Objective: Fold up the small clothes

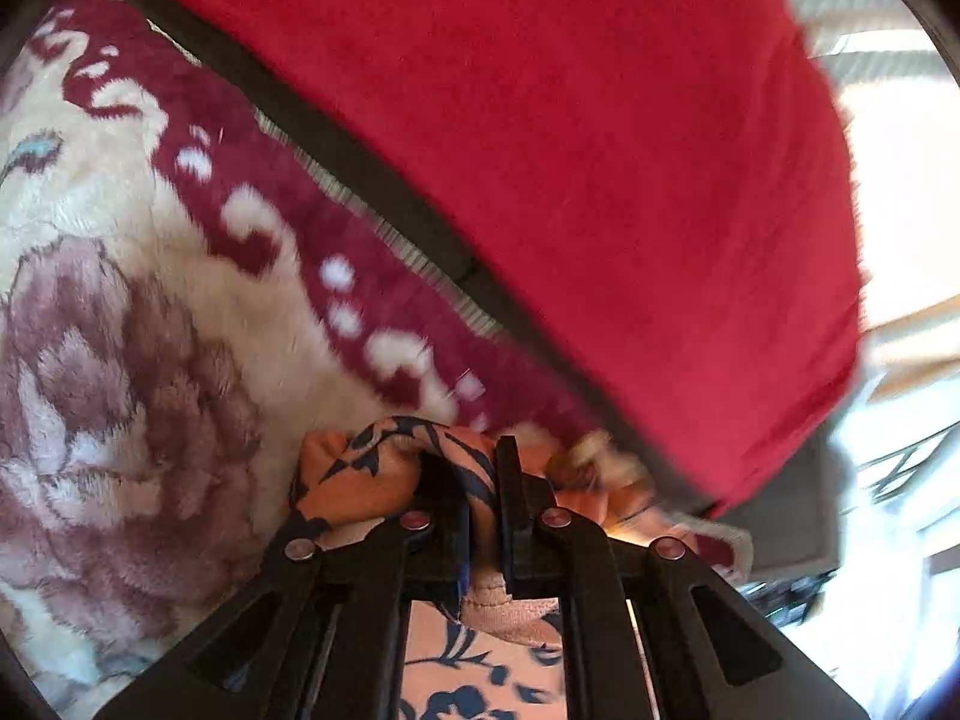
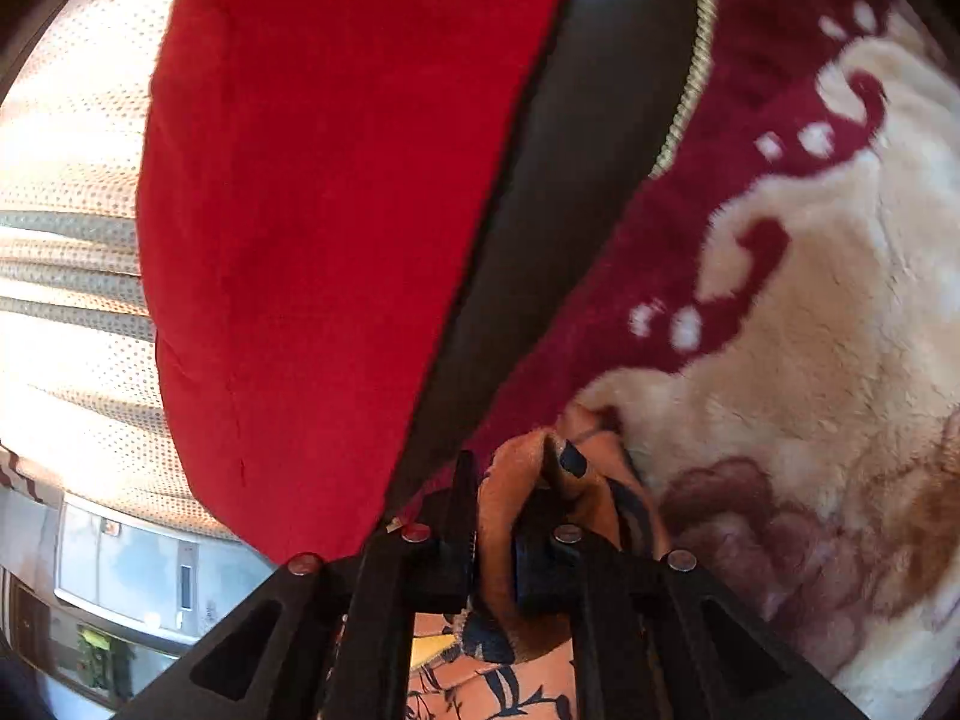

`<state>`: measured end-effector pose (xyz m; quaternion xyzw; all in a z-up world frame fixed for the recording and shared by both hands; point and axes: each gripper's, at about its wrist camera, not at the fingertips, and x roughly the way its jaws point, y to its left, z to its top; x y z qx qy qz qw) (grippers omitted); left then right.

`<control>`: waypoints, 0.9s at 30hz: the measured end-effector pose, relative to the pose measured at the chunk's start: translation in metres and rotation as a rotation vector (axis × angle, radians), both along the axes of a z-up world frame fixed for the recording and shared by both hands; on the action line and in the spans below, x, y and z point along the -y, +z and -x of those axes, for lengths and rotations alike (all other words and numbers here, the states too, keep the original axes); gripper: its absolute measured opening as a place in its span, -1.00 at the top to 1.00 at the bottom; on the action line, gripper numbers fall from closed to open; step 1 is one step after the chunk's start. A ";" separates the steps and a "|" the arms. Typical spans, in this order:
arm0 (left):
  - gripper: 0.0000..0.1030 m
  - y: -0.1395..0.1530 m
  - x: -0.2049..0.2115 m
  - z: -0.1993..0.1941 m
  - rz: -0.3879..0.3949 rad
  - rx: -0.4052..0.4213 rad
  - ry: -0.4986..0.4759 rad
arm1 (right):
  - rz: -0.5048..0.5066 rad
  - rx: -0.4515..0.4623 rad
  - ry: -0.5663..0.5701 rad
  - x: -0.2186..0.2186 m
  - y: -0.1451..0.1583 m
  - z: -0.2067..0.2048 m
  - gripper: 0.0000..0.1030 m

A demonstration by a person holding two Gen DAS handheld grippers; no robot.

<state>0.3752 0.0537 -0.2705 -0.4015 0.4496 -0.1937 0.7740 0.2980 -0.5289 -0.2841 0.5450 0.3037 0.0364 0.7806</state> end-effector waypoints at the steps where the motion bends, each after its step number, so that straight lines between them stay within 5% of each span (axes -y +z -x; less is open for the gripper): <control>1: 0.81 0.007 -0.012 0.006 0.052 0.046 0.036 | 0.023 0.026 0.001 0.003 0.004 0.008 0.79; 3: 0.64 0.018 -0.026 0.012 0.094 0.079 0.093 | 0.049 0.072 0.004 0.010 0.012 0.021 0.76; 4: 0.34 0.023 -0.030 0.016 0.086 0.072 0.111 | 0.056 0.089 -0.005 0.013 0.018 0.029 0.72; 5: 0.09 0.031 -0.033 0.024 0.055 0.083 0.133 | 0.072 0.102 -0.030 0.015 0.023 0.037 0.41; 6: 0.03 0.042 -0.038 0.037 0.023 0.124 0.160 | 0.084 0.122 -0.057 0.016 0.031 0.048 -0.23; 8: -0.17 0.059 -0.049 0.063 -0.007 0.205 0.209 | 0.080 0.205 -0.132 0.020 0.046 0.077 -0.87; 11: -0.39 0.063 -0.063 0.098 -0.043 0.193 0.264 | 0.138 0.236 -0.150 0.011 0.064 0.115 -0.87; 16: -0.40 0.025 -0.024 0.162 -0.020 0.039 0.046 | 0.063 0.139 0.054 -0.044 0.042 0.152 -0.82; 20: -0.40 -0.018 -0.001 0.198 0.056 -0.130 -0.011 | -0.037 0.086 0.114 -0.081 0.014 0.170 -0.66; 23: -0.40 -0.046 0.003 0.202 0.129 -0.247 0.013 | -0.075 0.023 0.105 -0.089 -0.007 0.167 -0.57; 27: -0.46 -0.060 -0.006 0.185 0.181 -0.264 0.142 | -0.114 -0.032 0.054 -0.082 -0.036 0.149 -0.35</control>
